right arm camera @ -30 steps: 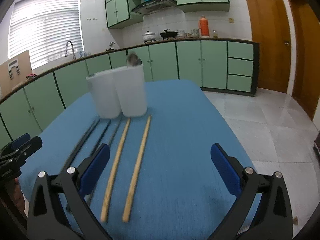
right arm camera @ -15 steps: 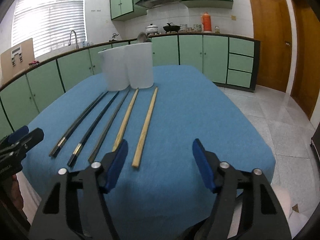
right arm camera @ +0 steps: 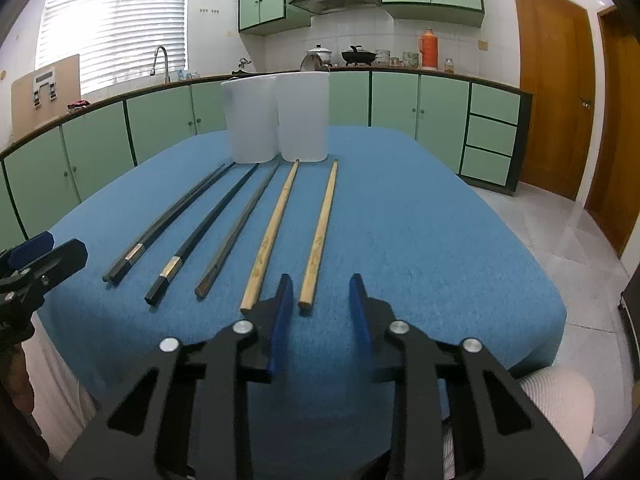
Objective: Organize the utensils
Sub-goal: 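Lower the right tool onto a wooden chopstick and close on it, then lower the left tool onto a dark grey chopstick and close on it, then lift the grey chopstick with the left tool into the holder while the right tool inserts the wooden one, then open both tools to release the chopsticks inside the holder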
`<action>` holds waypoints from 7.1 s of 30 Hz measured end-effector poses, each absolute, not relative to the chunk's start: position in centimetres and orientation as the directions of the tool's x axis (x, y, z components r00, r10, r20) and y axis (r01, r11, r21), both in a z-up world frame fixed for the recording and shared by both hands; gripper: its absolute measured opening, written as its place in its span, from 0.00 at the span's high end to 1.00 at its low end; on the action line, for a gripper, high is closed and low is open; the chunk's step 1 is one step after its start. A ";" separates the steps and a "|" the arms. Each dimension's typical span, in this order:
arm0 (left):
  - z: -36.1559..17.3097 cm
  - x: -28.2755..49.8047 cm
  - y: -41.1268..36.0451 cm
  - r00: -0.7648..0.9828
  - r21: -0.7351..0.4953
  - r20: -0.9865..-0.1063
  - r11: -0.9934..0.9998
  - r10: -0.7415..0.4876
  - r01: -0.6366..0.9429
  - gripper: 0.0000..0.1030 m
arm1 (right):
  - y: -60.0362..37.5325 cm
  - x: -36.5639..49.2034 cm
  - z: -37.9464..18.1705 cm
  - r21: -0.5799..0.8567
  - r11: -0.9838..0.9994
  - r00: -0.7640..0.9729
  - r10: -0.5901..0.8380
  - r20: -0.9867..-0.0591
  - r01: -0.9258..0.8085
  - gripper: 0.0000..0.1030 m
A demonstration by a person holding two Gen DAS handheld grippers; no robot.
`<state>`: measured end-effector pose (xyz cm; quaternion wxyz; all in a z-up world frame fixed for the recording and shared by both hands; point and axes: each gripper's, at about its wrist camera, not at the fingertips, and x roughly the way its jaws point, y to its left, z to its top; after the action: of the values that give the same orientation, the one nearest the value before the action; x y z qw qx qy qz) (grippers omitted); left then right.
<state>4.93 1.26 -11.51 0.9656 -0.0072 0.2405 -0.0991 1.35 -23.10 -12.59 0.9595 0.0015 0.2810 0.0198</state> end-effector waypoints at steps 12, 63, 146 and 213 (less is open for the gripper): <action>-10.9 5.2 1.1 0.855 -0.068 -0.482 0.981 -0.193 0.183 0.06 | -22.7 2.6 -12.2 -0.010 0.999 0.797 0.028 -0.604 -0.043 0.83; -12.6 6.5 0.2 0.772 -0.022 -0.606 0.974 -0.191 0.224 0.46 | -24.2 2.5 -12.1 0.023 0.999 0.774 0.041 -0.631 -0.034 0.93; 7.1 10.7 1.0 0.946 -0.080 -0.181 0.963 -0.269 0.258 0.93 | -29.2 7.8 9.2 0.043 0.973 0.920 0.228 -0.319 -0.227 0.94; 6.4 28.6 -2.2 0.918 -0.116 -0.289 0.962 -0.270 0.247 0.39 | -27.1 24.9 6.8 0.149 0.964 0.856 0.265 -0.444 -0.221 0.62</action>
<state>28.61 -2.17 6.42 0.9786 -0.0384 0.1529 -0.1321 24.86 -27.15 6.83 0.9621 0.0466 0.2370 0.1263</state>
